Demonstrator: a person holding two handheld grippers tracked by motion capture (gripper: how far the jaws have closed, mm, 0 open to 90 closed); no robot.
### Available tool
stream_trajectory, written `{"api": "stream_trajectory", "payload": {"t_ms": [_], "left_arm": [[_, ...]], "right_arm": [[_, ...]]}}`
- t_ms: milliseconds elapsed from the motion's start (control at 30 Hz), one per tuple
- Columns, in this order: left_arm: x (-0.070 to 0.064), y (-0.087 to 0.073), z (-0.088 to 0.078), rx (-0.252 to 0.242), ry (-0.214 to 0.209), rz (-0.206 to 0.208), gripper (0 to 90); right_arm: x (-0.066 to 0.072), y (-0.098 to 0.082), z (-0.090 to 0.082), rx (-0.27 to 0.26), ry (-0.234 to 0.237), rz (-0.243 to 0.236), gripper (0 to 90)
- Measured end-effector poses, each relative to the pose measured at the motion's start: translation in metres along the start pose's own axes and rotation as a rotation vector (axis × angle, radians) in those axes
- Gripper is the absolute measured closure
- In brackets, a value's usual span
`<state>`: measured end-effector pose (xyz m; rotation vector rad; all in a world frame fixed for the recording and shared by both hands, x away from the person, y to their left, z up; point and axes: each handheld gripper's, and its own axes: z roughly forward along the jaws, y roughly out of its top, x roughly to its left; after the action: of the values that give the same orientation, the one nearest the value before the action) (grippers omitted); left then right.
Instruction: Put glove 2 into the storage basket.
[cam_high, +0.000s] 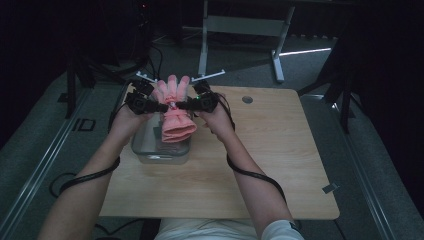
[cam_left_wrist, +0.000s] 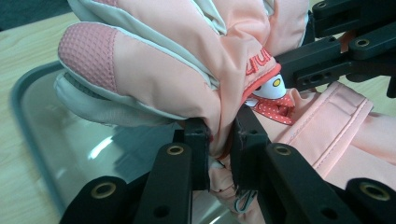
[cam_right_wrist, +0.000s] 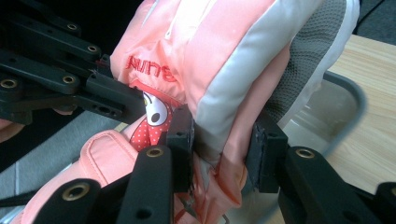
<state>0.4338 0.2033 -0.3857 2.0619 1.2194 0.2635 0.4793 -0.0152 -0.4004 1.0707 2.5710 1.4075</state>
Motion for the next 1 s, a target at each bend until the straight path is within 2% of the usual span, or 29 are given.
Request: {"api": "stream_trajectory", "payload": {"t_ms": [67, 133, 167, 400, 433, 533, 567, 800, 1000], "left_arm": [[0.007, -0.004, 0.001, -0.003, 0.013, -0.004, 78.8], [0.012, -0.008, 0.004, -0.011, 0.027, -0.010, 78.7], [0.014, -0.010, 0.006, -0.010, 0.033, -0.017, 78.8], [0.030, -0.018, 0.021, -0.010, 0.049, -0.052, 78.7], [0.033, -0.019, 0.025, -0.002, 0.049, -0.060, 78.7], [0.040, -0.024, 0.034, 0.010, 0.040, -0.081, 78.7], [0.042, -0.026, 0.037, 0.017, 0.039, -0.086, 78.7], [0.050, -0.036, 0.056, 0.056, 0.026, -0.126, 78.7], [0.055, -0.048, 0.067, 0.117, 0.002, -0.146, 78.3]], "right_arm": [[0.002, 0.004, 0.014, 0.014, 0.000, -0.012, 65.9], [0.002, 0.005, 0.018, 0.020, -0.001, -0.016, 65.9], [0.001, 0.007, 0.028, 0.040, -0.005, -0.021, 65.9], [-0.008, 0.007, 0.048, 0.064, 0.002, -0.026, 66.0], [-0.011, 0.005, 0.056, 0.071, 0.001, -0.020, 66.1], [-0.014, 0.004, 0.063, 0.083, 0.000, -0.014, 66.1], [-0.017, 0.000, 0.070, 0.098, 0.003, -0.004, 66.1], [-0.026, -0.009, 0.085, 0.142, 0.006, 0.025, 66.0], [-0.031, -0.021, 0.097, 0.216, 0.024, 0.072, 65.1]]}}
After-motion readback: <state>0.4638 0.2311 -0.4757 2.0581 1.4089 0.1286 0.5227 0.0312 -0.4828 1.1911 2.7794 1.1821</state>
